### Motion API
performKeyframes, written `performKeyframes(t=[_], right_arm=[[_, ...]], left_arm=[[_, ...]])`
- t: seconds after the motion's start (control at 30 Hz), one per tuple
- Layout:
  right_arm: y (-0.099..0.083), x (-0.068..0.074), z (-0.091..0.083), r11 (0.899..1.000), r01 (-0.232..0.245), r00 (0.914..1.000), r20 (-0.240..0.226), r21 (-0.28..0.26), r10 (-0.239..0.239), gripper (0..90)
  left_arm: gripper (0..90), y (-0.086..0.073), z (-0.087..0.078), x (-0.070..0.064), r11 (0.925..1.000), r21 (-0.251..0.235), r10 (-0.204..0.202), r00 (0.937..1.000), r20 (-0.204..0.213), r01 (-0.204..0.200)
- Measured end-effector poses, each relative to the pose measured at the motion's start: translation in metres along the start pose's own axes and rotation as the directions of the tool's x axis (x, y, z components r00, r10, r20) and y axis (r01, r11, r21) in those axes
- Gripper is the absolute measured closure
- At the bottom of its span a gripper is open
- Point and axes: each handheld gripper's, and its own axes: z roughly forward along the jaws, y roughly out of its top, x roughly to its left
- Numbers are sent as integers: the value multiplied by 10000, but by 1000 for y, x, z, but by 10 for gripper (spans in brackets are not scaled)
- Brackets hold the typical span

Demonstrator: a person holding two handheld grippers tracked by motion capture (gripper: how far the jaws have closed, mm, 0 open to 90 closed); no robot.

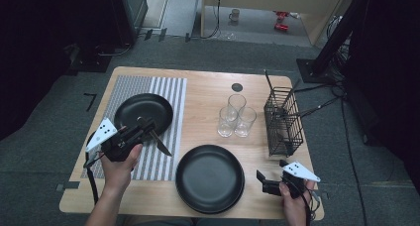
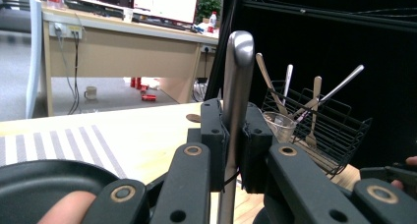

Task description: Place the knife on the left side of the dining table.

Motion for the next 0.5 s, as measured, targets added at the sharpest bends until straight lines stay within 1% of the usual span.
performKeyframes(t=[0.13,0.37,0.4,0.5], right_arm=[[-7,-6,3,9995,-45,9995,324,319,35,0],[-10,-14,5,9974,-278,9982,546,663,242,0],[-10,-15,5,9964,-306,9979,597,785,259,0],[-10,-16,7,9926,-351,9952,949,1164,241,0]], left_arm=[[848,-2,0,1,9999,49,-164,9998,83,164],[848,-7,2,-2,9996,185,-197,9997,163,194],[848,-8,3,-2,9997,210,-163,9998,150,160],[848,-10,4,-2,9995,288,-163,9998,147,159]])
